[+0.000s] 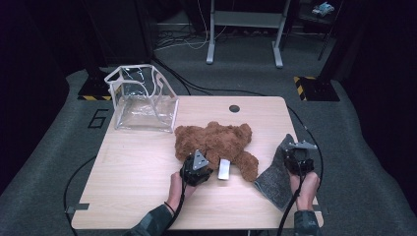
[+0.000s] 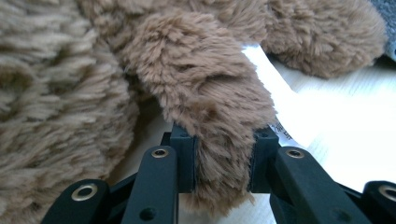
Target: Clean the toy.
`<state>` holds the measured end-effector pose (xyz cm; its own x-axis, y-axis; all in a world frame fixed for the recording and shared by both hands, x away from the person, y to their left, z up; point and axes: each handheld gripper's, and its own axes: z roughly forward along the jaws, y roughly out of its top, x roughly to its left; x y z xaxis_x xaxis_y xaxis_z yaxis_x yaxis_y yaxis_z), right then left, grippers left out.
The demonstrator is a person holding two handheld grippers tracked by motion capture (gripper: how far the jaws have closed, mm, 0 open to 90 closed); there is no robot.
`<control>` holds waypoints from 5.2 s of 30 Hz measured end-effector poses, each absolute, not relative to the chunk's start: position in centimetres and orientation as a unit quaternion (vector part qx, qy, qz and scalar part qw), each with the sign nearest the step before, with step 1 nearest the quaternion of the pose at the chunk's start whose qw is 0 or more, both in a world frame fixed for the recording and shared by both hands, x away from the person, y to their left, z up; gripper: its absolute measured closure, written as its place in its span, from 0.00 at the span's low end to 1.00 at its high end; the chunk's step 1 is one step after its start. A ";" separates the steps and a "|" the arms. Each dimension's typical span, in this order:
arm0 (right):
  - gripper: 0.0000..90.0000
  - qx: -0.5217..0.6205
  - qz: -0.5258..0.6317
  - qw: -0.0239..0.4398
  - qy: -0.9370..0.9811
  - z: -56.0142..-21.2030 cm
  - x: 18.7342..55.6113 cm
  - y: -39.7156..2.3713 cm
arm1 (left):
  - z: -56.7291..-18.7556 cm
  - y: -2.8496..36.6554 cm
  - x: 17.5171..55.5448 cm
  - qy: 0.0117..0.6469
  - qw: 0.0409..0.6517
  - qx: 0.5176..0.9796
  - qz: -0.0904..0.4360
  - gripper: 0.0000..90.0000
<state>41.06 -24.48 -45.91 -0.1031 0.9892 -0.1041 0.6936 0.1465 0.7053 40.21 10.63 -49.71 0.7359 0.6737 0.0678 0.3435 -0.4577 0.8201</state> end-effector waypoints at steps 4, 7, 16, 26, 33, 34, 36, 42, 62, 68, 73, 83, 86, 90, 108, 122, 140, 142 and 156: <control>0.90 0.604 0.255 0.291 0.697 -46.0 41.0 -24.5 | -49.0 10.7 40.5 0.301 0.425 0.830 0.198 0.79; 0.90 0.606 0.255 0.290 0.695 -46.0 41.0 -24.5 | -48.7 10.8 40.8 0.299 0.431 0.828 0.198 0.80; 0.90 0.606 0.254 0.290 0.696 -46.1 41.0 -24.6 | -47.7 11.3 41.7 0.300 0.449 0.814 0.214 0.80; 0.89 0.607 0.253 0.289 0.695 -46.1 40.9 -24.9 | -45.1 11.8 43.2 0.283 0.471 0.796 0.254 0.82; 0.89 0.610 0.252 0.288 0.694 -46.0 40.9 -25.0 | -42.8 12.3 43.9 0.278 0.487 0.789 0.251 0.82; 0.89 0.609 0.252 0.289 0.694 -46.0 40.9 -25.1 | -42.4 12.3 43.9 0.277 0.491 0.787 0.250 0.82; 0.89 0.609 0.252 0.289 0.695 -46.0 40.9 -25.1 | -41.6 12.4 43.8 0.272 0.495 0.785 0.254 0.82; 0.89 0.609 0.251 0.290 0.694 -45.9 41.0 -25.0 | -39.6 12.5 43.4 0.259 0.509 0.780 0.256 0.82; 0.89 0.604 0.252 0.283 0.702 -46.1 41.1 -24.4 | -41.9 13.0 46.2 0.310 0.489 0.792 0.195 0.78; 0.88 0.602 0.250 0.283 0.703 -46.3 41.2 -24.2 | -43.3 13.5 47.3 0.336 0.469 0.793 0.196 0.67; 0.88 0.606 0.251 0.279 0.701 -46.3 41.1 -24.2 | -43.4 13.8 46.9 0.344 0.463 0.786 0.224 0.48; 0.88 0.608 0.250 0.276 0.701 -46.6 41.0 -24.3 | -45.4 14.6 46.0 0.377 0.444 0.767 0.270 0.33; 0.88 0.606 0.250 0.278 0.702 -46.7 41.0 -24.3 | -46.0 15.0 46.5 0.395 0.434 0.762 0.273 0.32; 0.88 0.606 0.250 0.277 0.702 -46.8 41.0 -24.4 | -46.3 15.6 47.2 0.414 0.431 0.748 0.287 0.32; 0.88 0.608 0.247 0.277 0.702 -46.6 40.9 -24.7 | -45.9 15.5 52.8 0.476 0.386 0.729 0.305 0.30; 0.88 0.607 0.249 0.275 0.703 -46.5 40.9 -24.5 | -46.9 15.8 53.1 0.464 0.374 0.742 0.306 0.72; 0.88 0.594 0.266 0.285 0.704 -45.2 40.7 -23.3 | -46.2 18.1 49.1 0.428 0.445 0.761 0.200 0.75; 0.88 0.593 0.267 0.288 0.703 -45.1 40.7 -23.1 | -46.1 18.2 48.4 0.420 0.449 0.766 0.190 0.75; 0.90 0.545 0.312 0.306 0.715 -40.2 39.6 -21.3 | -45.6 18.1 44.9 0.414 0.463 0.770 0.146 0.74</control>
<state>39.65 -21.29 -40.22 -0.2183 0.9710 -0.0977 0.5884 0.2108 0.7806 44.87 18.13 -45.64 0.6152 0.7722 -0.1588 0.5025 -0.2289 0.8337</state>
